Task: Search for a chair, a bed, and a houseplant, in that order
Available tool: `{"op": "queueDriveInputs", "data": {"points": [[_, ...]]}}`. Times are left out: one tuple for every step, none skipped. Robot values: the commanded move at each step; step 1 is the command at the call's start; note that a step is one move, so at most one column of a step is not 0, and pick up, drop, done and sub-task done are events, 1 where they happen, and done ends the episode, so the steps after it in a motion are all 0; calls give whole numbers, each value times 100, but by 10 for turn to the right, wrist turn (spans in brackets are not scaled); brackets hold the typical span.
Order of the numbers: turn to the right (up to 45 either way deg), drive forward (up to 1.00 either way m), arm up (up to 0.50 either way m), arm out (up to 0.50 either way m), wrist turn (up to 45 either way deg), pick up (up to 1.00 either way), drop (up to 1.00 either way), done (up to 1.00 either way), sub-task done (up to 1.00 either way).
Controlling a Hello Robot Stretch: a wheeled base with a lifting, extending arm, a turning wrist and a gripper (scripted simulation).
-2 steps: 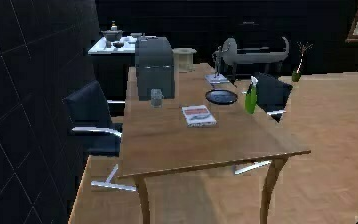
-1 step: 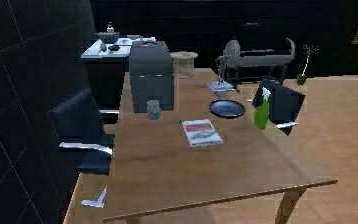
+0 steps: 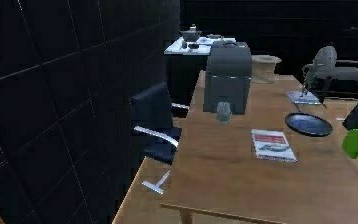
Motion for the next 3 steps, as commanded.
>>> {"op": "queueDriveInputs", "data": {"points": [[0, 0, 0, 0, 0, 0, 0, 0, 100], [-450, 0, 0, 0, 0, 0, 0, 0, 0], [-450, 0, 0, 0, 0, 0, 0, 0, 0]]}}
